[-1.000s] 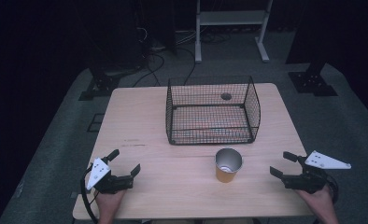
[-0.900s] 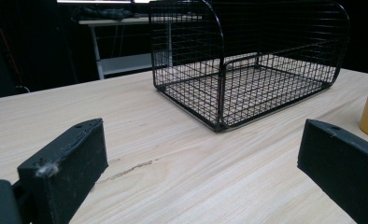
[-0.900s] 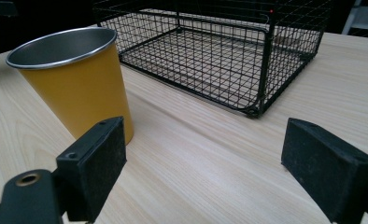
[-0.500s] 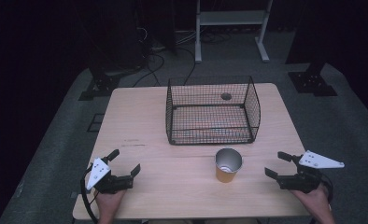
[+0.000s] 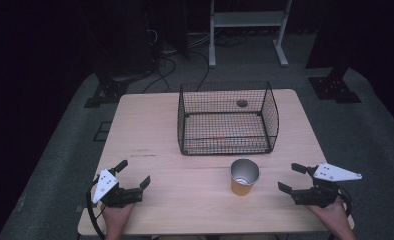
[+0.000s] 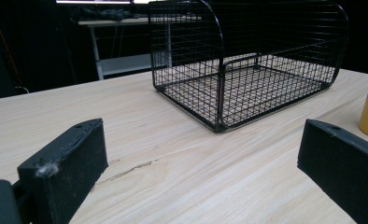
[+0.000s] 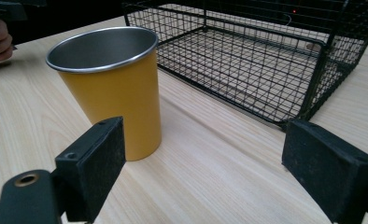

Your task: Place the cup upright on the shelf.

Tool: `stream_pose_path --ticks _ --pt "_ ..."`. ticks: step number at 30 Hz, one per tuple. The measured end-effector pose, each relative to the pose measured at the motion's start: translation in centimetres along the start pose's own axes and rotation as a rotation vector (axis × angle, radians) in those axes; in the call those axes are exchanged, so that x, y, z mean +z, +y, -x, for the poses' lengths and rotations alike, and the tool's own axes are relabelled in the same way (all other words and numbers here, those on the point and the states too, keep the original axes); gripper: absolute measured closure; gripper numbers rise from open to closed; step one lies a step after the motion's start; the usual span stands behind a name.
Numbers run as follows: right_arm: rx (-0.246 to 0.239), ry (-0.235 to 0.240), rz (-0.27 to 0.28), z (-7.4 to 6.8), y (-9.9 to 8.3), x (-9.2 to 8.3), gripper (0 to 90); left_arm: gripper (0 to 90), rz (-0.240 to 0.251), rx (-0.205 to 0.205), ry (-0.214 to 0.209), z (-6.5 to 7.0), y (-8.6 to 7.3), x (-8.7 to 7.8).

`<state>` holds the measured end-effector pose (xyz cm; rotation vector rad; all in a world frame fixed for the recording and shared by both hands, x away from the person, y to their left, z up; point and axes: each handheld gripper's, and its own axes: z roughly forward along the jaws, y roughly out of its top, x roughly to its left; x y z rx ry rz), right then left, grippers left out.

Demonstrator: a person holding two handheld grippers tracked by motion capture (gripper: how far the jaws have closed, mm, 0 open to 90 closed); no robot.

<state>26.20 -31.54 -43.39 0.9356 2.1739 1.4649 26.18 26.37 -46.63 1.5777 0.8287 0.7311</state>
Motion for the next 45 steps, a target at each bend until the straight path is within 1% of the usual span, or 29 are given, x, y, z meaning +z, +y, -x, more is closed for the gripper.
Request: stream_pose_path --ticks 8,9,12,15,22,23,26,28,34,36,38,45 --pt "-0.010 0.013 -0.004 -0.5 0.3 0.3 12.4 0.8 0.001 0.000 0.000 0.0 0.0 0.0" --pt "-0.015 0.022 -0.006 -0.7 0.4 0.5 10.9 0.8 0.001 0.000 -0.001 0.0 0.0 0.0" --pt "-0.020 0.028 -0.014 -1.0 0.4 0.7 10.8 0.8 0.002 0.000 -0.001 0.0 0.0 0.0" --pt "-0.036 0.041 -0.023 -1.5 0.5 1.0 10.7 0.9 0.002 0.000 -0.001 0.0 0.0 0.0" --pt "-0.047 0.063 -0.030 -2.1 0.6 1.6 10.1 0.8 0.002 0.000 -0.002 0.0 0.0 0.0" --pt "-0.044 0.074 -0.028 -2.3 0.7 1.8 10.0 0.8 0.002 -0.001 -0.002 0.0 0.0 0.0" --pt "-0.053 0.081 -0.035 -2.5 0.7 2.0 9.3 0.8 0.003 0.000 -0.001 0.0 0.0 0.0" --pt "-0.061 0.097 -0.040 -2.9 0.8 2.4 9.2 0.8 0.003 -0.001 -0.001 0.0 0.0 0.0" --pt "-0.071 0.111 -0.059 -3.5 0.9 3.2 8.6 0.8 0.003 0.000 -0.001 0.0 0.0 0.0" --pt "-0.073 0.116 -0.059 -3.6 0.9 3.3 8.1 0.8 0.003 0.000 -0.001 0.0 0.0 0.0" --pt "-0.082 0.130 -0.061 -4.0 1.1 3.7 7.5 0.8 0.004 0.000 -0.001 0.0 0.0 0.0" --pt "-0.095 0.151 -0.068 -4.6 1.6 4.5 5.5 0.8 0.004 0.000 -0.003 0.0 0.0 0.0"
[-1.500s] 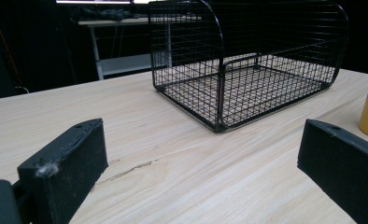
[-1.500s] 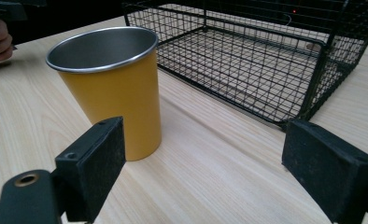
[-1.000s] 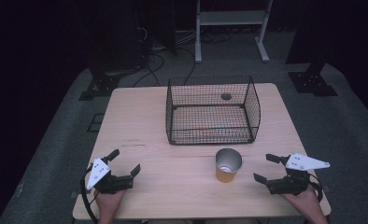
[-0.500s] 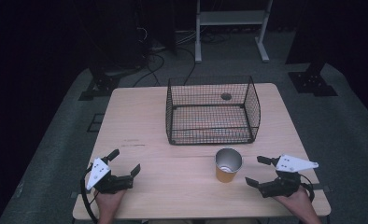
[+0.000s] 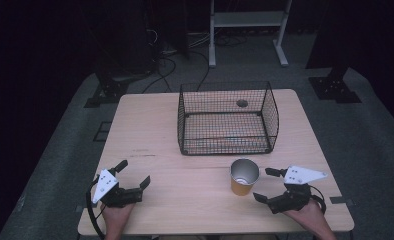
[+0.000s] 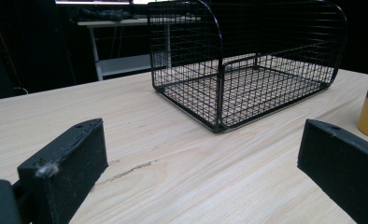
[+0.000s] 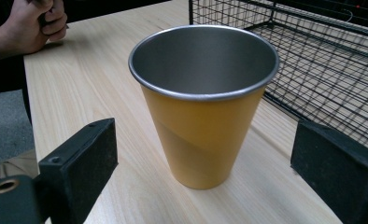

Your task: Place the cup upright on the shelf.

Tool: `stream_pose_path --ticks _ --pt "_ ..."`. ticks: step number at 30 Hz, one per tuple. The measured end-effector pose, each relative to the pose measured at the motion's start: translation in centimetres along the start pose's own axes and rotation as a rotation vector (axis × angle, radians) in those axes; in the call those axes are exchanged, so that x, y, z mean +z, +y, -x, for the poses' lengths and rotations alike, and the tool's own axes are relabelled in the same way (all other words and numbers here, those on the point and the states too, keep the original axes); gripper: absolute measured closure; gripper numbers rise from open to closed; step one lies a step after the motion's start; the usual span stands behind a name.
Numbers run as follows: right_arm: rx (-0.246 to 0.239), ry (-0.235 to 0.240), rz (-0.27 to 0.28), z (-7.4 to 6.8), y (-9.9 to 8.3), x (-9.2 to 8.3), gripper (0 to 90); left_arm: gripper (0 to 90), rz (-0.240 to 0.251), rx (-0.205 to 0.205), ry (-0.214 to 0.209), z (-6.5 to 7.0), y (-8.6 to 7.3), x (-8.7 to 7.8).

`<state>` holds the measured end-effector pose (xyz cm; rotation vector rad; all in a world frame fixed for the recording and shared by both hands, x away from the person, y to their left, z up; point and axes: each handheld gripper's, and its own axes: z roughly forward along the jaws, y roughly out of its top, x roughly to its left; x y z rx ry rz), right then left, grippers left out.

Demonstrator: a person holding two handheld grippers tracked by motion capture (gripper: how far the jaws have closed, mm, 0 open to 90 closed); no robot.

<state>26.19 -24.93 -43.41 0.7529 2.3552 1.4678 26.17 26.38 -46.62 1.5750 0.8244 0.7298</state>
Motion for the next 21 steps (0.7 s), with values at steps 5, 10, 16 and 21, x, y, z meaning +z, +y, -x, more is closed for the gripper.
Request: stream_pose_path --ticks 5,10,16,21 --pt "-0.004 0.003 -0.015 -0.1 0.1 0.5 3.2 0.8 -0.001 0.000 0.000 0.0 0.0 0.0" --pt "-0.008 0.014 -0.016 -0.2 0.3 0.9 2.8 0.8 0.000 0.000 0.000 0.0 0.0 0.0" --pt "-0.018 0.018 -0.032 -0.4 0.8 1.5 2.0 0.8 0.000 0.001 -0.001 0.0 0.0 0.0" --pt "-0.023 0.022 -0.038 -0.4 1.1 1.9 2.0 0.8 0.000 0.001 0.000 0.0 0.0 0.0"
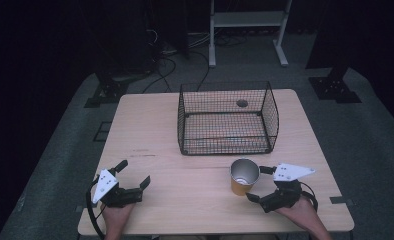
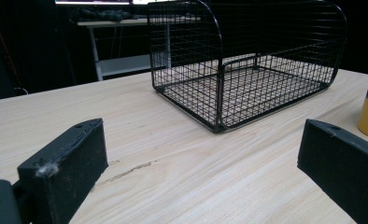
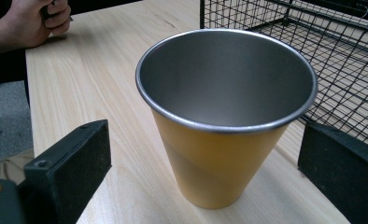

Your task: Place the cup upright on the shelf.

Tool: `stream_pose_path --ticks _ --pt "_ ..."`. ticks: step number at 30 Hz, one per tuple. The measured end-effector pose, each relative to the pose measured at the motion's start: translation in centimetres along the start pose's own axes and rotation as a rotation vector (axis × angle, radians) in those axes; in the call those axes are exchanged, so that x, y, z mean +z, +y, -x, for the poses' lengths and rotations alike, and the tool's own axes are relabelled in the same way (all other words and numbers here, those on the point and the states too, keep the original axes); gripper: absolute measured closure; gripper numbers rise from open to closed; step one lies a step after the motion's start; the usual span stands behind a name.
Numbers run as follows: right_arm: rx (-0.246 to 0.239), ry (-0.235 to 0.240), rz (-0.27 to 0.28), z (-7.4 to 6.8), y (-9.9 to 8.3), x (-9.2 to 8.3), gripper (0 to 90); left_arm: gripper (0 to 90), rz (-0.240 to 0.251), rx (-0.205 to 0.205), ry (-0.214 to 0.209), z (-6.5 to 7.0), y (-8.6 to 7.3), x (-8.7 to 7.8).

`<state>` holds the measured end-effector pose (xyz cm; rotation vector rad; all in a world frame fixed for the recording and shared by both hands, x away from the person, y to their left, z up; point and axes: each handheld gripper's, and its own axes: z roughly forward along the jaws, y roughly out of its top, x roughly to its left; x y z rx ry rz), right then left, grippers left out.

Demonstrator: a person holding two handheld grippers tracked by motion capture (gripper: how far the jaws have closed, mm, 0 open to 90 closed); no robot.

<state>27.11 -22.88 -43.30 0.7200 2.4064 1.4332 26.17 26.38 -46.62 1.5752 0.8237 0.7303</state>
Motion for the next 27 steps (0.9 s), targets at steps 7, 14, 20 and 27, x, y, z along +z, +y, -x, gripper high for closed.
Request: stream_pose_path --ticks 7,14,20,27 --pt "-0.001 0.004 -0.006 0.2 0.1 0.8 2.0 0.8 0.000 0.000 0.000 0.0 0.0 0.0" --pt "-0.002 0.004 -0.005 0.3 0.5 1.3 2.0 0.8 0.000 0.000 0.000 0.0 0.0 0.0" --pt "-0.008 0.001 0.002 0.3 0.9 1.6 2.0 0.8 0.000 -0.001 0.000 0.0 0.0 0.0" --pt "-0.009 -0.007 -0.006 0.6 1.3 2.2 2.0 0.8 0.000 -0.002 -0.001 0.0 0.0 0.0"
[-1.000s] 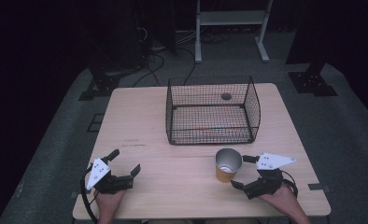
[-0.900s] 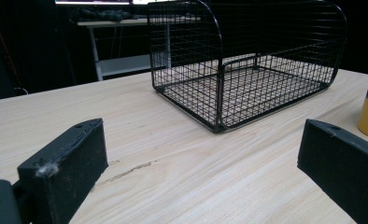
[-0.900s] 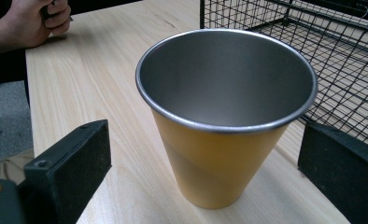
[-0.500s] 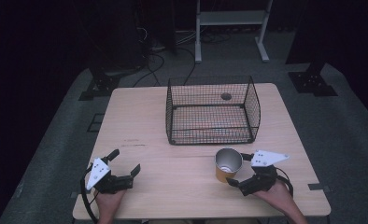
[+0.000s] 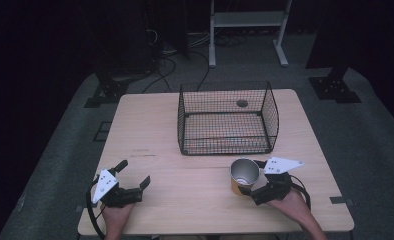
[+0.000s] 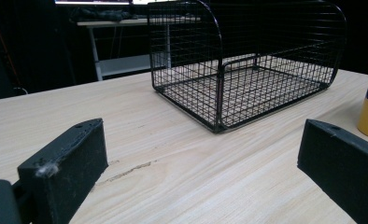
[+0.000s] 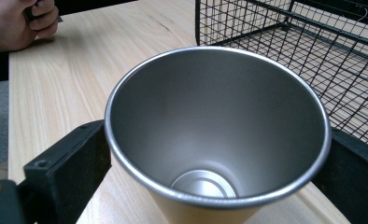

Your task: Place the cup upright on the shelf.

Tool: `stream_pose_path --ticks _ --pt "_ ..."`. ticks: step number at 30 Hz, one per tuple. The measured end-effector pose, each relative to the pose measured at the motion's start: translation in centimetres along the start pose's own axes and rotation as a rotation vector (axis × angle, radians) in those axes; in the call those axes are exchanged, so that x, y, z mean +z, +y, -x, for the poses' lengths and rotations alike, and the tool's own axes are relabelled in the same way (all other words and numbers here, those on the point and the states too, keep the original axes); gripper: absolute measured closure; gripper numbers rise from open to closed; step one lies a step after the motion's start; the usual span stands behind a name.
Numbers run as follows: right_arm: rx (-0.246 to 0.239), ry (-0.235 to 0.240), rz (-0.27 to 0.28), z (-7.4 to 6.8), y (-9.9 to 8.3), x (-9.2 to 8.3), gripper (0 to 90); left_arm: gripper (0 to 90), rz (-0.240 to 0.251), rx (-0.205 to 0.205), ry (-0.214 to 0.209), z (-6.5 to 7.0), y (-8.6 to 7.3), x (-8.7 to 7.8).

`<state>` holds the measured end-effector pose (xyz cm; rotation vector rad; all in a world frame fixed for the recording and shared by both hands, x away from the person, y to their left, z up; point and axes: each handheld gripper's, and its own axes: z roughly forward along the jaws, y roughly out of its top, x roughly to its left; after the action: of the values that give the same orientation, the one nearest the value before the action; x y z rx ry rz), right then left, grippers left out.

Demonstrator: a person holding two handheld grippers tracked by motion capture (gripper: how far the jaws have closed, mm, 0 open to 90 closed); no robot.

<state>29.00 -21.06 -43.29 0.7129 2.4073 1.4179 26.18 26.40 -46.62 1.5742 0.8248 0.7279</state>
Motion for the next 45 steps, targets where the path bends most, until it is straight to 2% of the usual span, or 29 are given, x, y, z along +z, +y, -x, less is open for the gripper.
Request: stream_pose_path --ticks 12,14,18,20,26,38,45 --pt "0.000 0.003 -0.013 0.2 0.3 0.8 2.5 0.9 0.001 0.000 -0.001 0.0 0.0 0.0" --pt "-0.002 0.009 -0.008 0.3 0.3 0.8 6.4 0.8 0.001 0.000 -0.001 0.0 0.0 0.0" --pt "-0.003 0.013 -0.007 0.4 0.4 0.7 7.1 0.8 0.001 0.000 -0.001 0.0 0.0 0.0" --pt "-0.010 0.020 -0.007 0.4 0.5 0.6 10.6 0.8 0.001 0.000 0.000 0.0 0.0 0.0" --pt "-0.008 0.024 -0.015 0.5 0.6 0.6 10.9 0.8 0.000 -0.001 0.000 0.0 0.0 0.0" --pt "0.027 0.095 -0.020 2.0 3.1 -0.2 12.1 0.8 -0.001 0.000 0.001 0.0 0.0 0.0" --pt "0.049 0.135 0.012 3.2 4.3 -0.7 12.1 0.8 -0.001 0.000 0.002 0.0 0.0 0.0"
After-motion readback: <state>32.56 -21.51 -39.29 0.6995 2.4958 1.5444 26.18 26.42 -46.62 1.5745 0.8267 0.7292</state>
